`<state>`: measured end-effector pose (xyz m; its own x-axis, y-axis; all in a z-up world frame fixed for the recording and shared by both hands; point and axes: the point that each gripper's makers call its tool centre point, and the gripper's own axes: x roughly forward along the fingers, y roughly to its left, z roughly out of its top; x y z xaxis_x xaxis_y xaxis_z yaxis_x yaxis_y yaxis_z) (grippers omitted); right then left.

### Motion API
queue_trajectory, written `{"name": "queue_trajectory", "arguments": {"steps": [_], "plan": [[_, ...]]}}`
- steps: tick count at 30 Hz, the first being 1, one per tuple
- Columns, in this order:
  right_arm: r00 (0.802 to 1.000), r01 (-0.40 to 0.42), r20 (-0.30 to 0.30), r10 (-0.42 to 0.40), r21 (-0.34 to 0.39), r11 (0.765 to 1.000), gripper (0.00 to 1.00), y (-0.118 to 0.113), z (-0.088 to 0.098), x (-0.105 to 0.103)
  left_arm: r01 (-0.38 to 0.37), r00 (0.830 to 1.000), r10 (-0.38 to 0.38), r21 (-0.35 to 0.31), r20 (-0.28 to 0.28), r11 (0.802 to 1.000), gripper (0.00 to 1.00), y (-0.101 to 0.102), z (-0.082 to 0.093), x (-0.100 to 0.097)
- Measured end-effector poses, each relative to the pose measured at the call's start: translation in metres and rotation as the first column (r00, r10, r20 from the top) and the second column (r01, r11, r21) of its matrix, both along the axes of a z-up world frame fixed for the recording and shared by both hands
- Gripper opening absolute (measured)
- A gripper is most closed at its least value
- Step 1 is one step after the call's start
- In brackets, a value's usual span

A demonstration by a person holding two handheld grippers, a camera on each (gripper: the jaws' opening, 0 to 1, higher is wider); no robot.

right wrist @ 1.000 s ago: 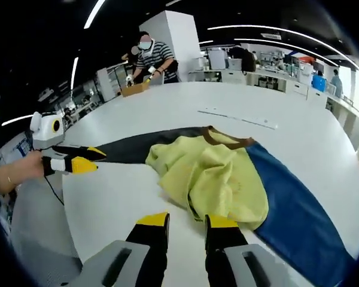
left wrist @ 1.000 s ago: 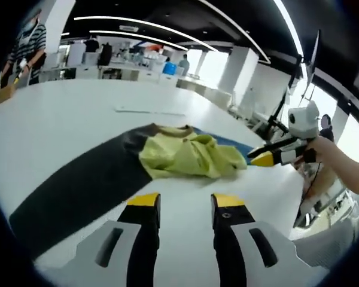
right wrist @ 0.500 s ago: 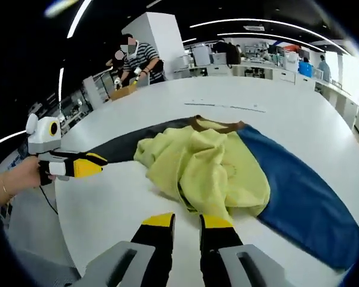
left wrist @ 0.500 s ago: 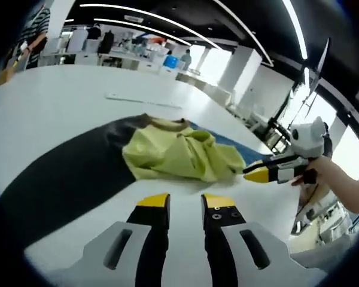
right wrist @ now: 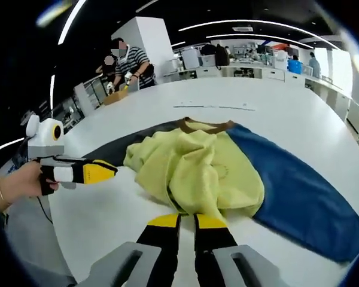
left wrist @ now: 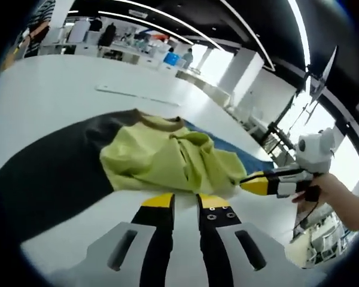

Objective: Fold the garment on the visible template until the final outline fits inside the template.

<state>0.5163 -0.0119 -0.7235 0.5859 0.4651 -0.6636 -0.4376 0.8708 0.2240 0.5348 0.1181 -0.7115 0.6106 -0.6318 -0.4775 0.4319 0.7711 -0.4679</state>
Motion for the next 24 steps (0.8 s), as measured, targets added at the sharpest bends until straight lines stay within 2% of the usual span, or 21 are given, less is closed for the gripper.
{"name": "queue_trajectory", "arguments": {"steps": [6, 10, 16, 24], "plan": [[1.000, 0.001, -0.003, -0.001, -0.012, 1.000, 0.03, 0.002, -0.004, -0.001, -0.021, 0.999, 0.021, 0.002, -0.035, 1.000, 0.11, -0.005, -0.009, 0.008], [0.999, 0.039, -0.026, -0.038, 0.004, 0.999, 0.04, 0.003, -0.006, -0.004, -0.018, 0.998, 0.017, -0.017, -0.056, 1.000, 0.10, -0.012, -0.011, 0.010], [0.996, 0.080, -0.026, -0.079, 0.012, 0.997, 0.05, 0.000, -0.011, 0.003, -0.003, 0.997, 0.002, -0.024, -0.076, 1.000, 0.08, -0.018, -0.017, 0.011], [0.996, 0.088, -0.018, -0.087, 0.024, 0.996, 0.04, 0.001, -0.013, 0.010, -0.012, 0.995, 0.005, -0.062, -0.099, 0.998, 0.07, -0.025, -0.018, 0.015]]}}
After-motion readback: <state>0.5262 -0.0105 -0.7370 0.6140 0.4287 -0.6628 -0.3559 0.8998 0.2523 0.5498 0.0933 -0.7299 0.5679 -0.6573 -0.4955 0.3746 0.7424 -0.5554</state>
